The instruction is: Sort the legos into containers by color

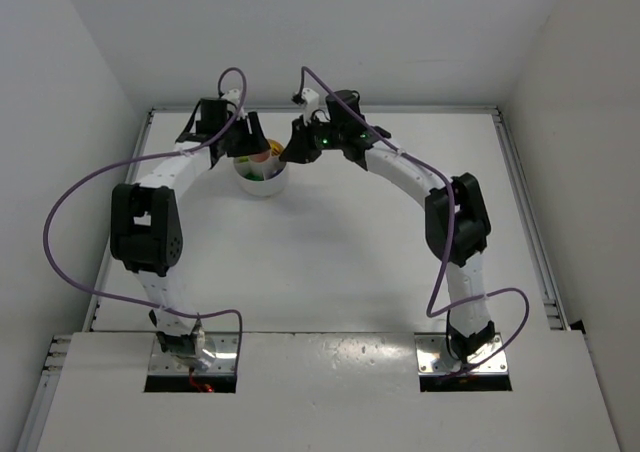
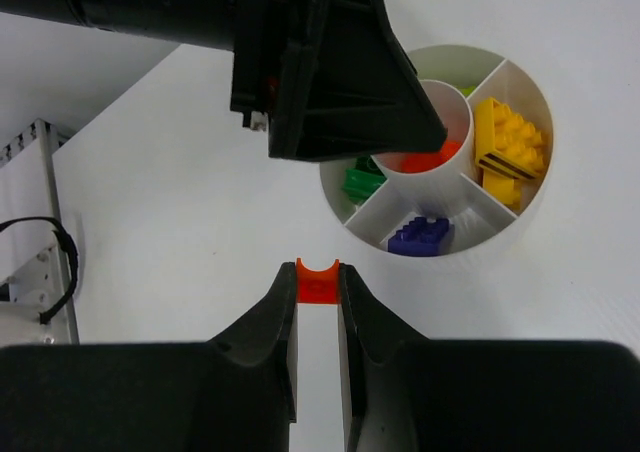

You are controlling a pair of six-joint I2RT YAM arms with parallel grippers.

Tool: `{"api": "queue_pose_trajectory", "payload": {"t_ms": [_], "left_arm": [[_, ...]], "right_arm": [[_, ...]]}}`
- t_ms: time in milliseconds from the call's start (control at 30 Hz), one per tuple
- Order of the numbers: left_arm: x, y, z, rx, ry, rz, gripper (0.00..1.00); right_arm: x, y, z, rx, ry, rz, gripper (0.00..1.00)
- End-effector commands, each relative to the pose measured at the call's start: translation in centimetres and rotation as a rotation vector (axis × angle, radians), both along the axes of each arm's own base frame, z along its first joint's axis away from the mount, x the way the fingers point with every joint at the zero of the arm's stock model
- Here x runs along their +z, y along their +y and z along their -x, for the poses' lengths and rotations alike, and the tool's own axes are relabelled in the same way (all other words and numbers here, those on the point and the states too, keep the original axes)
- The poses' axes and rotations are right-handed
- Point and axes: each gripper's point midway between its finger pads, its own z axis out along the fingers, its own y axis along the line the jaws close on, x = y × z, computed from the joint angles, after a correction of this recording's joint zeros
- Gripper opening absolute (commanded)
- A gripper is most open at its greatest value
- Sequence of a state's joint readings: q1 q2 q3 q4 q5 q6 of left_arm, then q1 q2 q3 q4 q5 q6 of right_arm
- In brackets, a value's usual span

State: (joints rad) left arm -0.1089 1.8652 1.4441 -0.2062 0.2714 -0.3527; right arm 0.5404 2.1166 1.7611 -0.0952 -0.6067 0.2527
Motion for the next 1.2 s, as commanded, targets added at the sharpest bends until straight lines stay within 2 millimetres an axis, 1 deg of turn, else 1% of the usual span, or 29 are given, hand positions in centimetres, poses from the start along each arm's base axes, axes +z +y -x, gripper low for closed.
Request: {"api": "queue_pose_trajectory", "payload": {"t_ms": [0, 33, 67, 100, 133, 167, 200, 233, 267, 300, 333, 367, 400, 500, 533, 567, 600, 633, 667, 700, 767, 833, 933, 967, 1000, 1033, 1067, 1100, 1167], "left_arm": [[5.4, 4.1, -0.7, 0.132, -0.131, 0.015, 0.65], [6.4, 4.9, -0.6, 0.162, -0.149, 0.019, 0.65], [6.2, 5.4, -0.7, 0.171, -0.149, 0.018, 0.66], [6.9, 5.9, -0.6, 0.182, -0.163, 0.019, 0.66], [7.6, 6.9, -0.6, 0.207, -0.174, 0.027, 0.68], [7.6, 7.5, -0.6, 0.218, -0.174, 0.026, 0.69], [8.1, 8.0, -0.5, 0.228, -0.185, 0.026, 0.69], [8.1, 8.5, -0.6, 0.237, -0.186, 0.026, 0.7], [8.6, 9.1, -0.4, 0.245, -0.194, 0.029, 0.7], [8.4, 9.1, -0.3, 0.245, -0.185, 0.029, 0.7], [8.4, 9.6, -0.1, 0.243, -0.188, 0.025, 0.7], [8.2, 10.0, 0.0, 0.252, -0.179, 0.024, 0.7], [8.2, 10.0, 0.3, 0.248, -0.181, 0.016, 0.7], [8.1, 10.3, 0.7, 0.245, -0.174, 0.012, 0.7], [7.7, 10.3, 0.8, 0.245, -0.165, 0.012, 0.7], [8.2, 10.8, 1.0, 0.254, -0.175, 0.011, 0.7], [7.7, 10.6, 1.2, 0.246, -0.163, 0.016, 0.7], [8.1, 10.6, 1.3, 0.246, -0.172, 0.016, 0.7], [8.1, 10.6, 1.3, 0.246, -0.172, 0.016, 0.7], [7.7, 10.6, 1.4, 0.246, -0.163, 0.016, 0.7], [7.7, 10.6, 1.4, 0.246, -0.163, 0.016, 0.7], [7.7, 10.6, 1.4, 0.246, -0.163, 0.016, 0.7], [7.7, 10.4, 1.5, 0.238, -0.163, 0.02, 0.7], [7.7, 10.4, 1.5, 0.238, -0.163, 0.02, 0.7], [7.7, 10.4, 1.5, 0.238, -0.163, 0.02, 0.7], [7.3, 10.4, 1.4, 0.238, -0.154, 0.02, 0.7], [7.3, 10.4, 1.4, 0.238, -0.154, 0.02, 0.7], [7.3, 10.4, 1.4, 0.238, -0.154, 0.02, 0.7], [7.3, 10.4, 1.4, 0.238, -0.154, 0.02, 0.7]], "right_arm": [[3.9, 1.7, -0.4, 0.024, -0.096, -0.079, 0.0], [4.6, 1.8, -0.5, 0.025, -0.108, -0.087, 0.0], [4.4, 2.3, -0.6, 0.021, -0.112, -0.084, 0.0], [4.0, 2.8, -0.7, 0.015, -0.112, -0.077, 0.0], [3.3, 2.8, -1.0, 0.002, -0.106, -0.066, 0.0], [3.9, 3.4, -1.3, 0.0, -0.137, -0.066, 0.0], [2.7, 3.9, -1.7, -0.012, -0.137, -0.047, 0.0], [2.5, 4.0, -2.2, -0.023, -0.141, -0.044, 0.0], [2.9, 4.6, -2.4, -0.018, -0.169, -0.046, 0.0], [1.8, 5.2, -2.6, -0.018, -0.171, -0.03, 0.0], [2.1, 5.3, -3.2, -0.032, -0.184, -0.032, 0.0], [1.9, 5.8, -3.3, -0.033, -0.2, -0.023, 0.0], [1.6, 6.3, -3.3, -0.03, -0.212, -0.017, 0.0], [1.0, 6.6, -4.2, -0.059, -0.246, 0.009, 0.0], [1.0, 6.9, -4.2, -0.076, -0.251, 0.018, 0.0], [0.6, 6.9, -4.7, -0.088, -0.261, 0.029, 0.0], [0.2, 6.9, -5.1, -0.104, -0.263, 0.036, 0.0], [0.2, 6.6, -5.5, -0.129, -0.269, 0.046, 0.0], [0.2, 6.7, -6.0, -0.143, -0.279, 0.044, 0.01], [-0.6, 7.0, -5.9, -0.151, -0.275, 0.057, 0.01], [0.1, 7.0, -6.2, -0.163, -0.292, 0.047, 0.02], [-0.2, 7.0, -6.5, -0.174, -0.293, 0.053, 0.03], [-0.3, 7.1, -7.1, -0.19, -0.303, 0.051, 0.09], [-0.6, 7.2, -7.4, -0.198, -0.304, 0.055, 0.11], [-0.6, 7.2, -7.4, -0.198, -0.304, 0.055, 0.16], [-0.6, 7.2, -7.4, -0.198, -0.304, 0.055, 0.18], [-1.4, 7.2, -7.5, -0.197, -0.296, 0.062, 0.21], [-1.4, 7.3, -7.3, -0.188, -0.295, 0.059, 0.26], [-1.4, 7.3, -7.3, -0.188, -0.295, 0.059, 0.29]]}}
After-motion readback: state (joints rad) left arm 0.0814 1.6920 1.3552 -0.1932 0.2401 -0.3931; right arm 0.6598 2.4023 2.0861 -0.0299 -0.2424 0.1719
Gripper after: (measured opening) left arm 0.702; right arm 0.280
